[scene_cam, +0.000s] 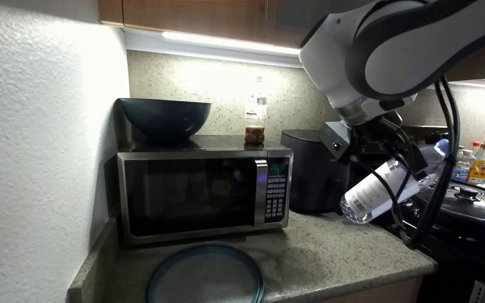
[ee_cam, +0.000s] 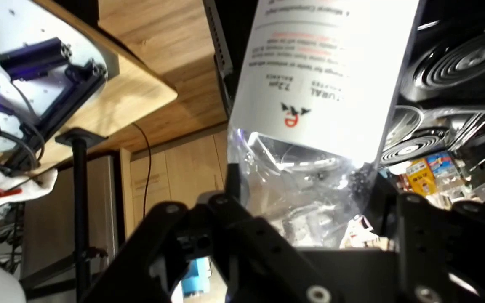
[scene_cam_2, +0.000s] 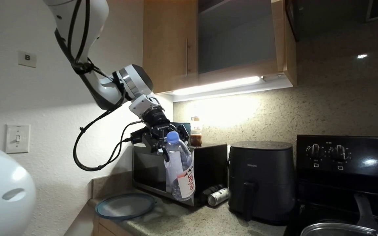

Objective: Put the bottle upright to the right

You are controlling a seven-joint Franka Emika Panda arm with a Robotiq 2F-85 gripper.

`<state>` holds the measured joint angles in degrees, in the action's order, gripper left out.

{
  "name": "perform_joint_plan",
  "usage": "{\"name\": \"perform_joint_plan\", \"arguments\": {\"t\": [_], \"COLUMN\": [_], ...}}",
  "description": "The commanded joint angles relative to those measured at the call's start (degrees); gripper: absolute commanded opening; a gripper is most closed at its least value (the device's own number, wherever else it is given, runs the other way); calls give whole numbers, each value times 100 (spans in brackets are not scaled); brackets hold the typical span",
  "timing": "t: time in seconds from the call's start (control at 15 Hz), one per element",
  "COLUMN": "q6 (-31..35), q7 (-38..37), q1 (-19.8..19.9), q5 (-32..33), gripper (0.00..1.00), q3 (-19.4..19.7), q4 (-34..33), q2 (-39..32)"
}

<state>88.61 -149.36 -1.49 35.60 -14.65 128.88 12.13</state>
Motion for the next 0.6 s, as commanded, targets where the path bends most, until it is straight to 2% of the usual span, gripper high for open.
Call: {"name": "perform_joint_plan", "arguments": {"t": [0.0,0.2,0.33,0.47,0.53], "q6": [-1164,-1968,-1655,-1353,-1508], "q7": [67,545,1048,955,761], "q1": [-141,-237,-305,-307,-355], "q5": [471,830,949,795,799], "gripper": [43,43,43,43,68], "q3": [86,177,337,460,434], "q4": [-170,-299,-312,-457,-292], "q2": [-173,-397,-465,-588,-459]}}
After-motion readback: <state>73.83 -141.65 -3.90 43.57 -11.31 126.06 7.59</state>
